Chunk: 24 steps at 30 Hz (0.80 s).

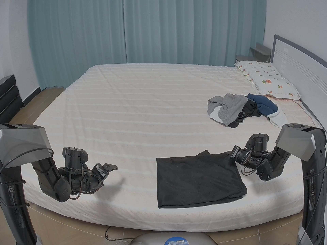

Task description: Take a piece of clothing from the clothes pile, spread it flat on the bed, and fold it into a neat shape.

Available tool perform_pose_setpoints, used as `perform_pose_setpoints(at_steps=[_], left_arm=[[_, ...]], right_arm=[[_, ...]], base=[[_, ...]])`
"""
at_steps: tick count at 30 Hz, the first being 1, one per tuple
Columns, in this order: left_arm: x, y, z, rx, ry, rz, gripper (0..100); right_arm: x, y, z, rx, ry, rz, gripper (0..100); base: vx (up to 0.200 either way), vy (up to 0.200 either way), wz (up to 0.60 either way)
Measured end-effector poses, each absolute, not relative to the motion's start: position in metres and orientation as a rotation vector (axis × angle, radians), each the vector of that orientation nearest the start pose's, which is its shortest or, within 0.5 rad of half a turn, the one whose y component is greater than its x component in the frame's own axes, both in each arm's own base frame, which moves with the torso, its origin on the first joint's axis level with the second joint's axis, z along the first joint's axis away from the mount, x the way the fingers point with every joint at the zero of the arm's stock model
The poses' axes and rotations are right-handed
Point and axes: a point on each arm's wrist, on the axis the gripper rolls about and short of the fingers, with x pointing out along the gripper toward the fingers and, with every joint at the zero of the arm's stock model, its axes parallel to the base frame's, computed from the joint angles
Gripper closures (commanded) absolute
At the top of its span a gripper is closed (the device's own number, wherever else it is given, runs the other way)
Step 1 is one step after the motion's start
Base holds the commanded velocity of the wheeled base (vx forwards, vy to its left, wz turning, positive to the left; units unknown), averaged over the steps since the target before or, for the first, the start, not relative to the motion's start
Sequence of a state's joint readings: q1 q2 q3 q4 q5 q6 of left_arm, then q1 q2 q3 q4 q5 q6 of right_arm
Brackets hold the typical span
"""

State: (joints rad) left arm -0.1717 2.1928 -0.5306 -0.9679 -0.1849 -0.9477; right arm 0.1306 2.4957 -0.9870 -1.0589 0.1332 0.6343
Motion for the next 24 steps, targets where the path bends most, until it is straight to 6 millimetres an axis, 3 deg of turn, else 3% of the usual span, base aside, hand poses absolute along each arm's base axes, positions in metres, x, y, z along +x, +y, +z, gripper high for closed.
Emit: perform_pose_setpoints(at_steps=[24], left_arm=[[0.307,-0.057,-0.002,-0.902,0.805,0.015,0]], right_arm=[[0.424,0.042,-0.036,0.633,0.491,0.076,100]], base=[[0.000,0.000,0.00]])
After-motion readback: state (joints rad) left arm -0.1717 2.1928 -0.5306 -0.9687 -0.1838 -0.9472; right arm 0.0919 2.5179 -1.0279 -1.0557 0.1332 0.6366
